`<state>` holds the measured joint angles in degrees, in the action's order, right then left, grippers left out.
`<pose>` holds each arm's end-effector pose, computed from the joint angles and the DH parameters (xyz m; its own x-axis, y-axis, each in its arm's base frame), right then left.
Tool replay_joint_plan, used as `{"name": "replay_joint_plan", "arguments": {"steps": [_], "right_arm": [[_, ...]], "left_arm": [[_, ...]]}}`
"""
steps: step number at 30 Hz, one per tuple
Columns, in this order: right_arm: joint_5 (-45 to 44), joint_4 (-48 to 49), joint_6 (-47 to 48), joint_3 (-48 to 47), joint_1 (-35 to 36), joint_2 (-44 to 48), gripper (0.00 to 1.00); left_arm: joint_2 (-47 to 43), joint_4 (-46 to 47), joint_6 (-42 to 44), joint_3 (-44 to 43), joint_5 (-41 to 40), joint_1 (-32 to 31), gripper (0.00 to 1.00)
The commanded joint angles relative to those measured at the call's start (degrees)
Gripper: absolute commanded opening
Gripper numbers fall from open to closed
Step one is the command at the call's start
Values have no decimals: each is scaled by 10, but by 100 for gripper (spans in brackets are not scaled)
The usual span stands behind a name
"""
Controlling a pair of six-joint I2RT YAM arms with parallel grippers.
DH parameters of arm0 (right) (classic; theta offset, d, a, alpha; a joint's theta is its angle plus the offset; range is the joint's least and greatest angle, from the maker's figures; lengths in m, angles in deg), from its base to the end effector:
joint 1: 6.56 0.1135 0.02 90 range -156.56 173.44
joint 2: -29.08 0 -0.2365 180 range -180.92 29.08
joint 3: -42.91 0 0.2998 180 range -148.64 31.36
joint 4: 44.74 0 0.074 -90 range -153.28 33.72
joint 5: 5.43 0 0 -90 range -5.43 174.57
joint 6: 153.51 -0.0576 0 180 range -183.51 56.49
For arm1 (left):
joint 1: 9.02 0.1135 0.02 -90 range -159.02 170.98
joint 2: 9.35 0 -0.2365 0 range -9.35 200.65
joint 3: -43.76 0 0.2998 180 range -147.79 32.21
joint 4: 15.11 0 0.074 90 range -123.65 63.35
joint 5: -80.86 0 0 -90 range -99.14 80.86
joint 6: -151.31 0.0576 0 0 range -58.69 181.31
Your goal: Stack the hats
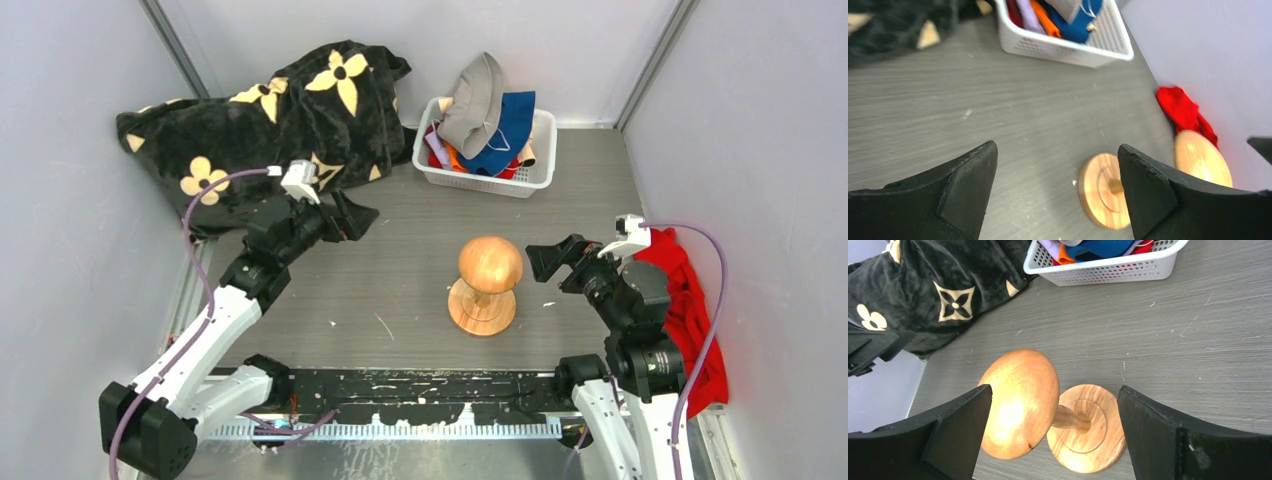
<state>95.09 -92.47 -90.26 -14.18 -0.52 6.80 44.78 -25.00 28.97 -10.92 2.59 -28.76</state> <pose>0.1726 0.0288 0.3451 -0.3248 0.4106 -0.8520 -0.1503 0.8670 0.4752 0.2877 -0.1157 0.2869 -0.4070 -0.4104 -0.8160 0.3572 0.7507 -0.5557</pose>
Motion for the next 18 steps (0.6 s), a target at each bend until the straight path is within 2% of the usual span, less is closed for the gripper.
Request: {"name": "replay_joint_plan", "arguments": {"steps": [1,8,11,14,18], "right_arm": [[11,11,14,-23,3,-7,100],[-1,87,11,-26,3,-47,100],[-7,120,7,-23,3,-66,100],[-6,140,7,-28,3,-89,100],[-16,162,9,-29,3,-104,100]], "left_arm": [[3,18,22,-4,27,-80,89],[-10,38,67,43,-23,-227,89],[-7,76,90,76,-61,-289,89],[22,135,117,106,-92,-343,89],[107,222,164,112,-128,-398,89]]}}
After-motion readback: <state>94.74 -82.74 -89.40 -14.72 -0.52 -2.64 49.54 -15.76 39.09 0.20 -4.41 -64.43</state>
